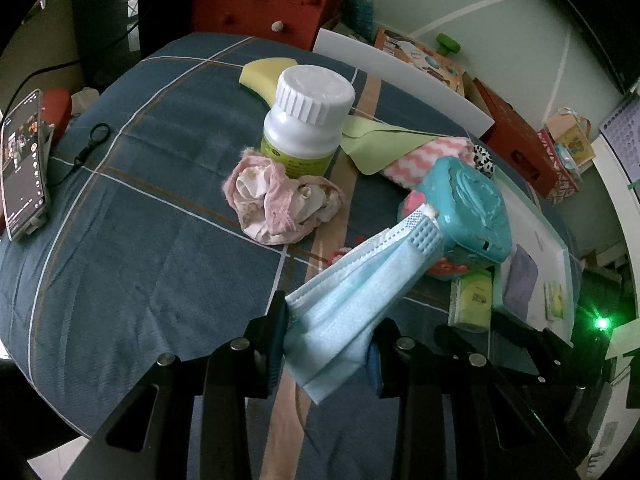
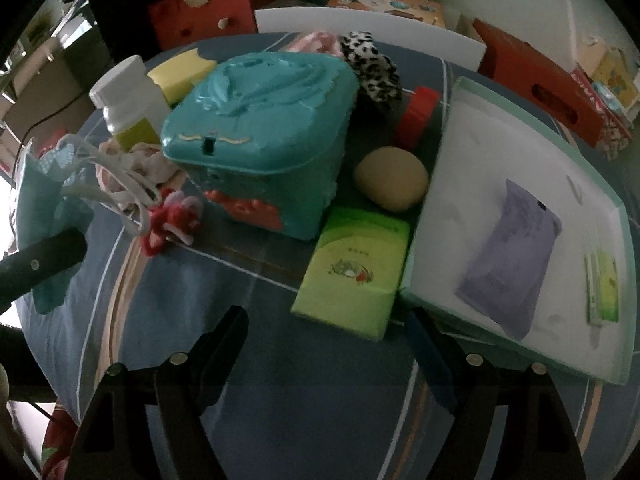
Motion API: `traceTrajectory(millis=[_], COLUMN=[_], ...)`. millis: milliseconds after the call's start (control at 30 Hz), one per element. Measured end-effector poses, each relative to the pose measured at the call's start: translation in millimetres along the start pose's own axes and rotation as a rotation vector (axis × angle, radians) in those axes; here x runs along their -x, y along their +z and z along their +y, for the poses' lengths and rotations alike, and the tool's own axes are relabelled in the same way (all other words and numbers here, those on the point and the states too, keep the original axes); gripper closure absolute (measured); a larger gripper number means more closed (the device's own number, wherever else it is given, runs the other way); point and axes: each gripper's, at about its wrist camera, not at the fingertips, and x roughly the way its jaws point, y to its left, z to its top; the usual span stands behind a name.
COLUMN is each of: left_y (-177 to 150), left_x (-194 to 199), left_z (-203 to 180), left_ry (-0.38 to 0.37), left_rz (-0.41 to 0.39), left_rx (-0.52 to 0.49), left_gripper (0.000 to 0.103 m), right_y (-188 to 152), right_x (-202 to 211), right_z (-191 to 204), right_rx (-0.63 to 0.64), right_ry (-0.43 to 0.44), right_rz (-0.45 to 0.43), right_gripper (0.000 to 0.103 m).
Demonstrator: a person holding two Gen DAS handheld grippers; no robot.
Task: Organize soft objects
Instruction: 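Hold the mask in the left tool while the right tool grasps a white tissue pack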
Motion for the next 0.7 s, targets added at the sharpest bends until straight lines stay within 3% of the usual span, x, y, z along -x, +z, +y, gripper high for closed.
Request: traceTrajectory(millis=[133, 567, 700], left_y=[0, -1, -1], left_x=[-1, -7, -7], left_z=[0, -4, -5], left_ry=[0.003, 0.018, 0.027], left_rz=[0.001, 0.010, 0.010], left_rx=[-0.003, -0.016, -0.019], left_gripper=[0.068, 0.068, 0.068], right_y=[6, 18, 22], right_x=[-10, -17, -18], right_z=[4, -7, -12], right_rx=[-0.001, -0.042, -0.057], right_ry=[-0.034, -0.044, -0.047], right_rz=[0.017, 0.015, 0.010], right_gripper=[0.037, 0.038, 0.047])
